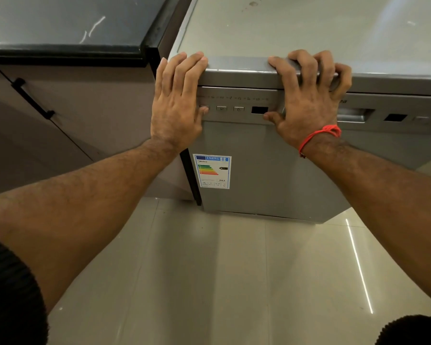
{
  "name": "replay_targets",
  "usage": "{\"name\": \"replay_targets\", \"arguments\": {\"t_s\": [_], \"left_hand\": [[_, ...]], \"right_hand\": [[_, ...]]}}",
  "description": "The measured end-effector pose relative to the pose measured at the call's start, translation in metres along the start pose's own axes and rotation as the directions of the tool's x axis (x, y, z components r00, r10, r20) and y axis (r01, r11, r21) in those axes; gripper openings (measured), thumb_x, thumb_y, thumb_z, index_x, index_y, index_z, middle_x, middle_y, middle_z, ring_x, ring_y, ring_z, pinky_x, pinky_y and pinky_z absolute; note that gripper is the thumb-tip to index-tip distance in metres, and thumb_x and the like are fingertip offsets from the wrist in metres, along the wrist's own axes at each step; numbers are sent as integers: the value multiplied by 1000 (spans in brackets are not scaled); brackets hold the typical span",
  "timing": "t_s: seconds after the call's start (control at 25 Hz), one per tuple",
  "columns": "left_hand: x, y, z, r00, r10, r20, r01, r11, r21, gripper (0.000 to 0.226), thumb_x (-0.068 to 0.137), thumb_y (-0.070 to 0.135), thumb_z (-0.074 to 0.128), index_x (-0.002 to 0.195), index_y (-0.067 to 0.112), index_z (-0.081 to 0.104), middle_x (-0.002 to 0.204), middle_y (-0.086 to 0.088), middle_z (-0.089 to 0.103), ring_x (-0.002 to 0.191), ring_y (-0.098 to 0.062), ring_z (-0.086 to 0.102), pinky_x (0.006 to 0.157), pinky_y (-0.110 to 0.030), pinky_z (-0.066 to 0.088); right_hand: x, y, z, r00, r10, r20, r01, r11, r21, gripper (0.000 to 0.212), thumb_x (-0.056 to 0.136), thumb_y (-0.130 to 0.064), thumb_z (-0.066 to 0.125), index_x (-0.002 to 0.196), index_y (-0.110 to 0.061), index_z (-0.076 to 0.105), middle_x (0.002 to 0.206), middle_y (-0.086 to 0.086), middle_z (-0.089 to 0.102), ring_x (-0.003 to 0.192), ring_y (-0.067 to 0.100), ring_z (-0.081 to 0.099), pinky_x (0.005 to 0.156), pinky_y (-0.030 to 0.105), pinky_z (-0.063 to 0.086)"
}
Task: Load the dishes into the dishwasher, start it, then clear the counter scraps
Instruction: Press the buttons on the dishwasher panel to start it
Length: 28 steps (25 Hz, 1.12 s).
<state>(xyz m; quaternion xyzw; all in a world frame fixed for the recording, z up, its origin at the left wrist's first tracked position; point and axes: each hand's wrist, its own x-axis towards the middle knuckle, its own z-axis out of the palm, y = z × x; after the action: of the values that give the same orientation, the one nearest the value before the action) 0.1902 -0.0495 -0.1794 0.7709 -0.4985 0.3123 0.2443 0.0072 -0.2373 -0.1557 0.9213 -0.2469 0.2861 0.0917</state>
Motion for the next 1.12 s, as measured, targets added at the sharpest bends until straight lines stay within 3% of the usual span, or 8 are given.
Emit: {"name": "replay_targets", "arguments": {"t_s": [0.24,0.48,0.76,0.92,1.12], "left_hand": [[0,1,1,1000,-7,-9,7,1000,-15,85,75,28,74,149,10,38,153,-7,42,146,-28,30,125,-54,15],[1,11,11,997,-53,-60,56,998,43,89,76,50,74,146,4,43,150,-11,45,143,-31,33,123,-58,17],[2,11,16,993,-54,-102,58,998,37,89,77,54,74,144,5,43,149,-12,46,142,-31,34,123,-59,18],[2,10,18,992,-41,-117,47,998,52,88,79,55,72,144,6,40,148,-13,46,142,-32,35,122,-59,18],[2,12,19,990,-51,-133,56,998,40,86,80,55,72,143,3,45,147,-14,47,141,-34,37,121,-60,20]], "right_hand": [[-1,-5,-1,1000,13,-11,-13,1000,-6,102,61,-48,81,145,-38,25,147,2,32,138,31,28,115,52,13],[0,-4,1,1000,9,-9,-9,1000,-12,99,63,-47,78,145,-39,22,147,2,30,138,29,23,115,53,13],[0,-2,4,1000,-4,-13,4,1000,-23,101,60,-46,74,146,-39,21,144,-3,20,138,29,24,115,53,13],[-1,-1,2,999,-17,-32,16,999,-29,100,60,-39,73,147,-37,23,149,3,33,139,31,29,115,52,13],[0,0,4,999,-17,-34,15,999,-48,101,61,-40,74,147,-38,22,150,3,33,139,30,27,115,51,14]]}}
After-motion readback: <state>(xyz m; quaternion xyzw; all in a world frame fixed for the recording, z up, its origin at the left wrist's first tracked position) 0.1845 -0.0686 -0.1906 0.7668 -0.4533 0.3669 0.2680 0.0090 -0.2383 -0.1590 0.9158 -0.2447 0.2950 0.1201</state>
